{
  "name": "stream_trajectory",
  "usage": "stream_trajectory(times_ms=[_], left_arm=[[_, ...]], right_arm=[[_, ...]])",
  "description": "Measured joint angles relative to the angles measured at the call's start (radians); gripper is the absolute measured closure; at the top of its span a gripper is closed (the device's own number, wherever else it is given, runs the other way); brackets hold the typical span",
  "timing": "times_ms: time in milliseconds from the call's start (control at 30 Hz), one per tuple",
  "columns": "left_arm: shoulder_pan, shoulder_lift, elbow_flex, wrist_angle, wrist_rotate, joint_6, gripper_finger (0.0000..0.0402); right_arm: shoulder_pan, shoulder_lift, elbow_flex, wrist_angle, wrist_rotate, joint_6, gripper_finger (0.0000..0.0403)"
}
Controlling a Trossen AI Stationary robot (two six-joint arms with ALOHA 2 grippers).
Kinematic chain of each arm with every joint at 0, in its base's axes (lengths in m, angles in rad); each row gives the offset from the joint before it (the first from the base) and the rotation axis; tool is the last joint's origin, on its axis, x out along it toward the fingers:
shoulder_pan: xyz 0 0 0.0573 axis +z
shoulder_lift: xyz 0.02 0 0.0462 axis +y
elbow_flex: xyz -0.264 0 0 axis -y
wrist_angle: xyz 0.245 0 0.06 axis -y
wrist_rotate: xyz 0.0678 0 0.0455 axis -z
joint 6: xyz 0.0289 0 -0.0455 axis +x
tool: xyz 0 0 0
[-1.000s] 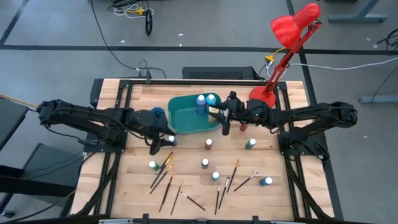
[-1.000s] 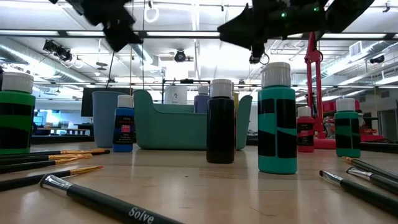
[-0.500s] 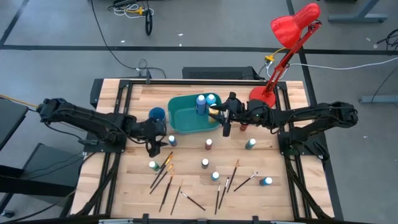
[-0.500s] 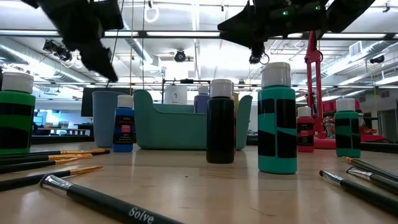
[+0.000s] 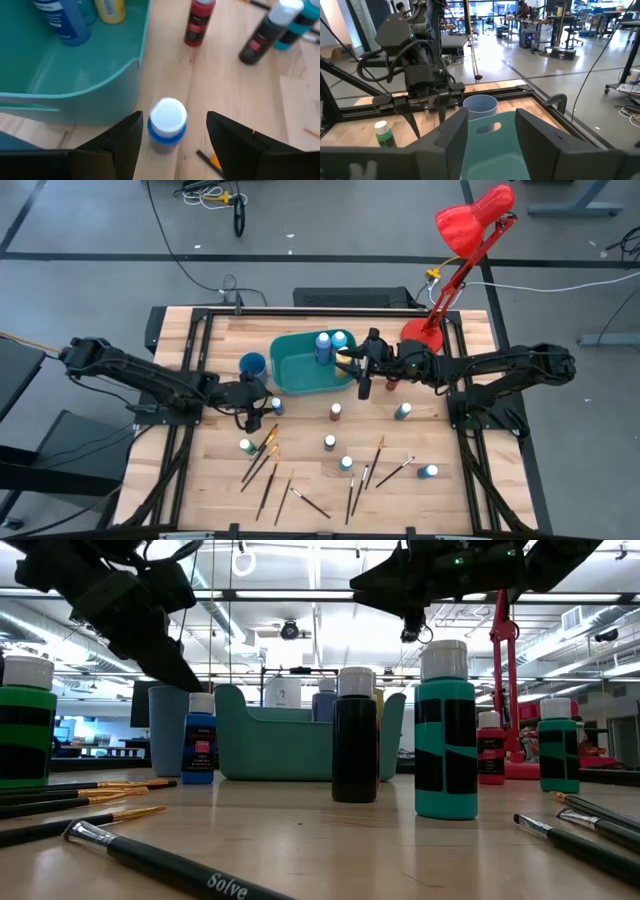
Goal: Pick & Place Paint Supplies
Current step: Put the small dark blue paint bottle into the green bin
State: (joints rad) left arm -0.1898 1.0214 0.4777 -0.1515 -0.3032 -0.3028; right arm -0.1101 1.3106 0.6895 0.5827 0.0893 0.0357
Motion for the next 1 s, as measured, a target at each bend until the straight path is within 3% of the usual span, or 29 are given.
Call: stream_trajectory(times_ms=[367,733,1000], left_arm=[[0.000,0.005,-0.045,0.099,-0.049,0.000,0.0170],[0.000,0.159,-0.044,0.178,-0.074,0.003,0.0172],[0.000,0.176,-0.034,0.180,-0.070,0.004,0.0206]], right_arm=[[0.000,0.000,0.000,0.001,0.000,0.000,0.0238],[0.000,0.001,0.000,0.005,0.000,0.000,0.0238],[0.000,0.001,0.000,0.006,0.000,0.000,0.0238]])
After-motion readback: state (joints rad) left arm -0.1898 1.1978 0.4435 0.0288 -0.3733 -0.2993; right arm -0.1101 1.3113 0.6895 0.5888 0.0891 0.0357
